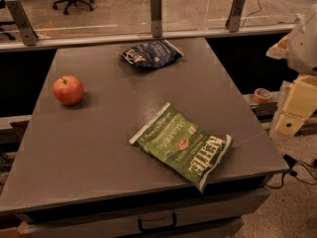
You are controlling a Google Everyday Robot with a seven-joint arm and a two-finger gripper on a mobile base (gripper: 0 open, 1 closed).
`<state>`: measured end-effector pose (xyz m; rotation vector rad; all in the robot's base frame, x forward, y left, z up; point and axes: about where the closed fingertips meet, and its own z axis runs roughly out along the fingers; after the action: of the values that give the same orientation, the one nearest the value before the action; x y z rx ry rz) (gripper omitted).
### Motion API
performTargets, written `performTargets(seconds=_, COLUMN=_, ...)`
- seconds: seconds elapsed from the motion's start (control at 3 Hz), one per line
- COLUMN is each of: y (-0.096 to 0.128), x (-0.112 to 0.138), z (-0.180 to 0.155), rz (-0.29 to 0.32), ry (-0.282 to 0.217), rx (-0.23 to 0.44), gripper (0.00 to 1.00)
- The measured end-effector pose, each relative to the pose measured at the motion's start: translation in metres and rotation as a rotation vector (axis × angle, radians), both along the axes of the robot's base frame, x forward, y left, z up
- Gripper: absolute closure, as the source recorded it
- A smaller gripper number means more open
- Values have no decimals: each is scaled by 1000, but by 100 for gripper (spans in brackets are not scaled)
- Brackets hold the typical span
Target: Move apple near blue chip bag
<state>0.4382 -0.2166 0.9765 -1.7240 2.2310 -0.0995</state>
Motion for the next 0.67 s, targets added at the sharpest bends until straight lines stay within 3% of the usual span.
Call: performTargets(seconds=0.67, y=7, x=1, z=0, rz=11, ry=-1, rx=25, gripper=0)
